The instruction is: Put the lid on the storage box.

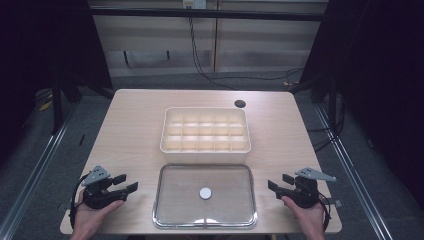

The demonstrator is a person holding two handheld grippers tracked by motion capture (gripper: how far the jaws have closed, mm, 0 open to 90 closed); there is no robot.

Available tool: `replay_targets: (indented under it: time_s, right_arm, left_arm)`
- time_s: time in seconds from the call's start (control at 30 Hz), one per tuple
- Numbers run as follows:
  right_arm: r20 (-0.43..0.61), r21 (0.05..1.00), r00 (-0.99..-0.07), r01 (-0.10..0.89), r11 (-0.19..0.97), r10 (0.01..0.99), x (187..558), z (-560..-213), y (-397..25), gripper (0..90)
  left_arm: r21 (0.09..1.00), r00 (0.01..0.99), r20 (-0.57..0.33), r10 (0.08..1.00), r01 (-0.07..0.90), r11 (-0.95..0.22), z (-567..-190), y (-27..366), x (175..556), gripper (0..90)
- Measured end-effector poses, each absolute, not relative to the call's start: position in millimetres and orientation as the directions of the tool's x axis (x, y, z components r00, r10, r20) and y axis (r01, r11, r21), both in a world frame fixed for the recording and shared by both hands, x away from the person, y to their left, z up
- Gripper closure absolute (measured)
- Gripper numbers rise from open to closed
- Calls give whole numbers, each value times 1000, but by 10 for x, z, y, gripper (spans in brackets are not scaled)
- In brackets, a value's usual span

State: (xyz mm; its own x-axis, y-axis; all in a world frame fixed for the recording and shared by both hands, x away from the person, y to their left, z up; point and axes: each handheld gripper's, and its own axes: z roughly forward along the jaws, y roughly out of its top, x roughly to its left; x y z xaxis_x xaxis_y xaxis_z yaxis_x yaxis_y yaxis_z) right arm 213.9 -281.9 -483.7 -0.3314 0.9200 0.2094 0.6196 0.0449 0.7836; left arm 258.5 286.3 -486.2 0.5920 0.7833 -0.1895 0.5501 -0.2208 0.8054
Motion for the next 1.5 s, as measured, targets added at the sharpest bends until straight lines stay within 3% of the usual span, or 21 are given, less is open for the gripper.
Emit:
replay_targets:
  time_s: [0.17, 0.23, 0.33, 0.47, 0.7, 0.77, 0.93, 1.2, 1.5]
  right_arm:
    - [236, 775, -330, 631, 28, 914, 2142, -4837, -2831, 321]
    - [268, 763, -332, 647, 11, 905, 2154, -4836, -2848, 337]
    - [264, 757, -332, 653, 19, 905, 2177, -4821, -2850, 371]
    - [269, 751, -369, 659, 47, 890, 2248, -4639, -2786, 389]
    - [280, 767, -410, 639, 54, 868, 2399, -4457, -2657, 397]
    - [290, 770, -419, 636, 50, 860, 2476, -4508, -2541, 355]
    - [276, 739, -444, 665, 107, 852, 2565, -4594, -2402, 356]
    - [319, 703, -440, 704, 102, 839, 2741, -4780, -2455, 462]
    - [308, 657, -427, 742, 134, 850, 2728, -4929, -2373, 457]
  left_arm:
    - [782, 567, -203, 799, 585, -216, -4844, 2880, 2597, 428]
    - [757, 548, -157, 822, 601, -256, -4843, 2817, 2610, 427]
    - [714, 595, -160, 788, 621, -323, -4816, 2670, 2676, 443]
    - [737, 591, -228, 773, 624, -260, -4636, 2544, 2770, 438]
    - [729, 609, -231, 759, 625, -280, -4701, 2452, 2713, 438]
    - [698, 626, -232, 744, 640, -320, -4777, 2420, 2687, 423]
    - [696, 636, -252, 729, 642, -320, -4788, 2437, 2661, 414]
    - [689, 653, -256, 713, 640, -339, -4787, 2375, 2607, 415]
    - [663, 692, -257, 675, 634, -398, -4854, 2233, 2575, 424]
